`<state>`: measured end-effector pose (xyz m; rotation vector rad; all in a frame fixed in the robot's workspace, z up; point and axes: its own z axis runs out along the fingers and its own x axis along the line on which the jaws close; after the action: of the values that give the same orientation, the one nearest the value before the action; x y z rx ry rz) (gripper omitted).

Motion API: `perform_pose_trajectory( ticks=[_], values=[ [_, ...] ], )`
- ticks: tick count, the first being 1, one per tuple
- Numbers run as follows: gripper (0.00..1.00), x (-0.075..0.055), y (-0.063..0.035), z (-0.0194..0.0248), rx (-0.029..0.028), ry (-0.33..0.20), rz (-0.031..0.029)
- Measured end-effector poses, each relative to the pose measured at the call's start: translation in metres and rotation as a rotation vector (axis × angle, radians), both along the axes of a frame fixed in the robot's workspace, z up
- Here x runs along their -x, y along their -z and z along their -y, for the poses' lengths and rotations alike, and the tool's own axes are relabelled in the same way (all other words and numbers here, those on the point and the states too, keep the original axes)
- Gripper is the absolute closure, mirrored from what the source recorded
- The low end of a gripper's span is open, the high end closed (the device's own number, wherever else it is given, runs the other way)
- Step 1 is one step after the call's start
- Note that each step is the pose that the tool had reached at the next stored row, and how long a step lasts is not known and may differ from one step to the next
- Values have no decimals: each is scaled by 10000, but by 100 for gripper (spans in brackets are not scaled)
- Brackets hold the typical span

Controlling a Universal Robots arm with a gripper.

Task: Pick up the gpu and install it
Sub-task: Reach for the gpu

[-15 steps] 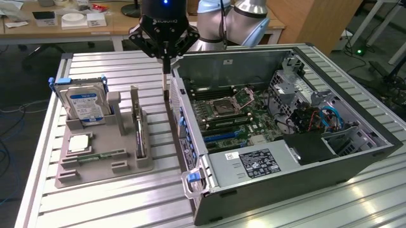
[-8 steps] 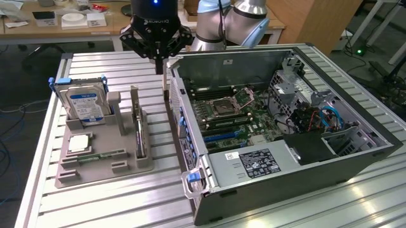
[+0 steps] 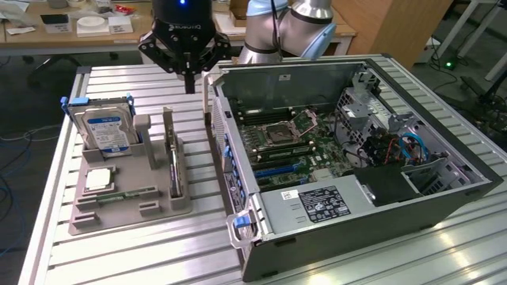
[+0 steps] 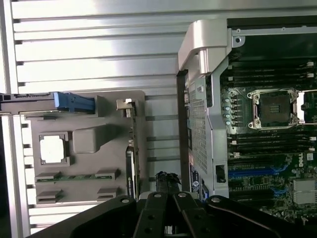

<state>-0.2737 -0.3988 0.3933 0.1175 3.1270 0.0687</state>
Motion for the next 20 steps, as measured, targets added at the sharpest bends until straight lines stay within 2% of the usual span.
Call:
perform_pose_trajectory(
  ticks=[20],
  values=[
    [89, 317, 0, 0, 0, 1, -2]
  ],
)
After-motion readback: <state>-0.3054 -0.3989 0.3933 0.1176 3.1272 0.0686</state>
